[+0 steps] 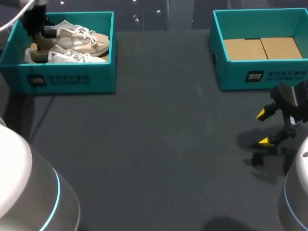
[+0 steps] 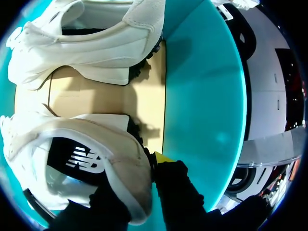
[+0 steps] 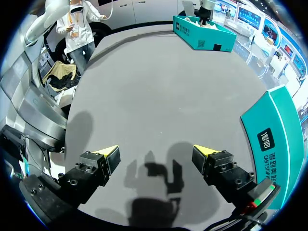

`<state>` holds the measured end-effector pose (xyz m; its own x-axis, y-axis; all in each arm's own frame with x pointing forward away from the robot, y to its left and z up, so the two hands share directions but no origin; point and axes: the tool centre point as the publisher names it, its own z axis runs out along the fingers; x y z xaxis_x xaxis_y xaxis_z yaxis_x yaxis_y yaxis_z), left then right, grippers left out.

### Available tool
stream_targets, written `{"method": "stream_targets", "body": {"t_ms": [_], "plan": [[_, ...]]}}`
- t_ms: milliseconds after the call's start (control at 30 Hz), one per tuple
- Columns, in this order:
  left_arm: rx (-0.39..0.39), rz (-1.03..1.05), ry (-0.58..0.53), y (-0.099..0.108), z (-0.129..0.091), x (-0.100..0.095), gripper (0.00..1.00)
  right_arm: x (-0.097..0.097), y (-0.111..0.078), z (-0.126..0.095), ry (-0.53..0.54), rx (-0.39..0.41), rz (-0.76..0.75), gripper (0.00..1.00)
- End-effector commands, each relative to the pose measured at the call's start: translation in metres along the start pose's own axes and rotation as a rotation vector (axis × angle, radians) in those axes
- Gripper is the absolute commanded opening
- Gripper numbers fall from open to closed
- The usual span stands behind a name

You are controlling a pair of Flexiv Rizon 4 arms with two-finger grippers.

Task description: Take the shoe out of the shoebox, open the shoe tongue, remove and reinsert the insole, then place the shoe into the shoebox

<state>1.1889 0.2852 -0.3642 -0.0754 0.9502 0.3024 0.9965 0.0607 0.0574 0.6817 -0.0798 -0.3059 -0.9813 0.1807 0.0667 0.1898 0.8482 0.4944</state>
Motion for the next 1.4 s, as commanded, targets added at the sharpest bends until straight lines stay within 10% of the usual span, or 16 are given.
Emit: {"method": "stream_targets", "body": {"t_ms": [33, 367, 600, 1400], "plan": [[0.015, -0.005, -0.002, 0.007, 0.005, -0.002, 0.27, 0.001, 0.0, 0.0, -0.002, 0.003, 0.001, 1.0], [0.004, -0.042, -0.062, 0.009, -0.012, 0.009, 0.5, 0.001, 0.0, 0.0, -0.002, 0.003, 0.001, 1.0], [-0.033, -0.04, -0.146, 0.001, -0.064, 0.016, 1.0, 0.001, 0.0, 0.0, -0.002, 0.003, 0.001, 1.0], [0.069, 0.003, -0.221, -0.119, -0.14, 0.037, 1.0, 0.001, 0.0, 0.0, -0.002, 0.003, 0.001, 1.0]]}}
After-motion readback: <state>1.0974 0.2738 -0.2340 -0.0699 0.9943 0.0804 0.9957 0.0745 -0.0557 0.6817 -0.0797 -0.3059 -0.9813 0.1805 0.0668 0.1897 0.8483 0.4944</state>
